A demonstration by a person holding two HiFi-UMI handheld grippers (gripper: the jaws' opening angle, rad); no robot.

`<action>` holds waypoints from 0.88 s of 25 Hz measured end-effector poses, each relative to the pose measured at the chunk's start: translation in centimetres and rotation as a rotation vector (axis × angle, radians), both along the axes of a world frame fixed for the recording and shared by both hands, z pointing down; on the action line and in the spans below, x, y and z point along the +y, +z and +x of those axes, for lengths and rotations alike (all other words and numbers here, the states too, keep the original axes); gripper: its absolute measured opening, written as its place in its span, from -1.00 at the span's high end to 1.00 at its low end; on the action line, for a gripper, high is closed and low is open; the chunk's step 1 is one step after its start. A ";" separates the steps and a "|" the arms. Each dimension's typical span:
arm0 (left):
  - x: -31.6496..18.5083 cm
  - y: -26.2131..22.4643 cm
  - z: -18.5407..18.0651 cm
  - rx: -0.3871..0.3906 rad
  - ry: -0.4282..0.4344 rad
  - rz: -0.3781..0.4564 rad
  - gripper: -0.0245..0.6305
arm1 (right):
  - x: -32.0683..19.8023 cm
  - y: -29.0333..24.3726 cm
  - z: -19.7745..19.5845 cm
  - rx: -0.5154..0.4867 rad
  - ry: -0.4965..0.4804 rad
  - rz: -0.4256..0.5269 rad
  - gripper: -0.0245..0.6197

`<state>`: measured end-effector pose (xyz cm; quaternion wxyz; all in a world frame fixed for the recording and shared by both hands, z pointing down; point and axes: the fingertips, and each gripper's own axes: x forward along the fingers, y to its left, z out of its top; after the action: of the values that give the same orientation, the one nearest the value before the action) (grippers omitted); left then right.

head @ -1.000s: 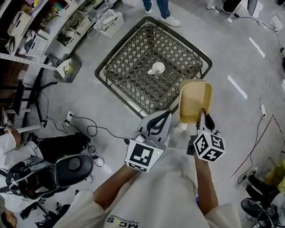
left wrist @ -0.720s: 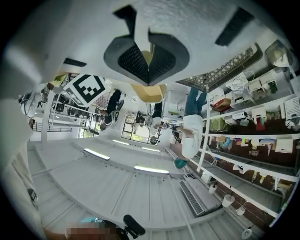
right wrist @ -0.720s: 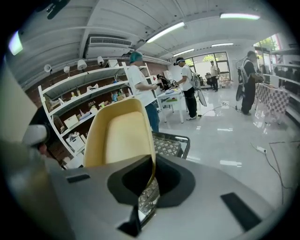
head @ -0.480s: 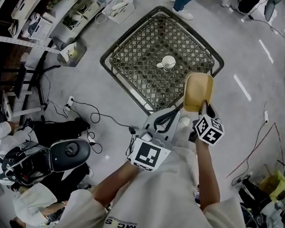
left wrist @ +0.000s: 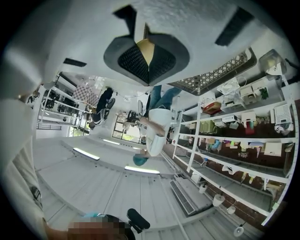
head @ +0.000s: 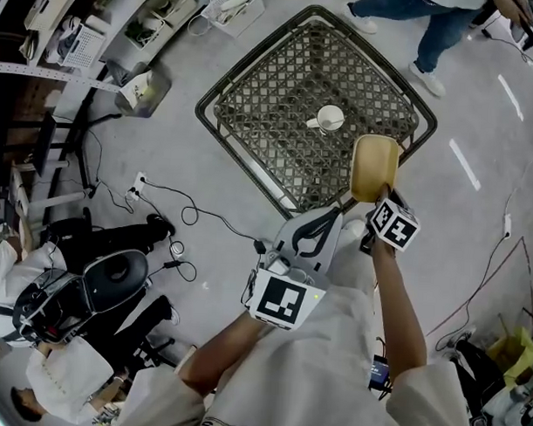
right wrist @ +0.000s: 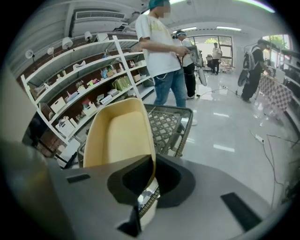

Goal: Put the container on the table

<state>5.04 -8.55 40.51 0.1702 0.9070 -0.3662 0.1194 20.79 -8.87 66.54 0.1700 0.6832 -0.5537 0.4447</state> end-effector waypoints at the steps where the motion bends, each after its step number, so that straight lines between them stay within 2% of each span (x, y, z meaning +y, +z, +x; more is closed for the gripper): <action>1: -0.1 0.1 -0.1 -0.002 -0.003 -0.001 0.85 | 0.1 0.8 0.0 0.003 0.003 -0.019 0.85; 13: -1.0 1.7 -0.8 -0.021 -0.028 -0.042 0.85 | -1.3 8.2 -0.2 0.068 -0.062 -0.180 0.85; 22: -0.2 2.5 -0.7 -0.030 -0.019 -0.055 0.85 | -1.6 10.5 -0.5 0.077 -0.108 -0.226 0.85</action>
<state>4.29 -8.80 43.04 0.1909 0.8965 -0.3740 0.1412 20.30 -10.49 77.05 0.2906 0.6455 -0.5292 0.4677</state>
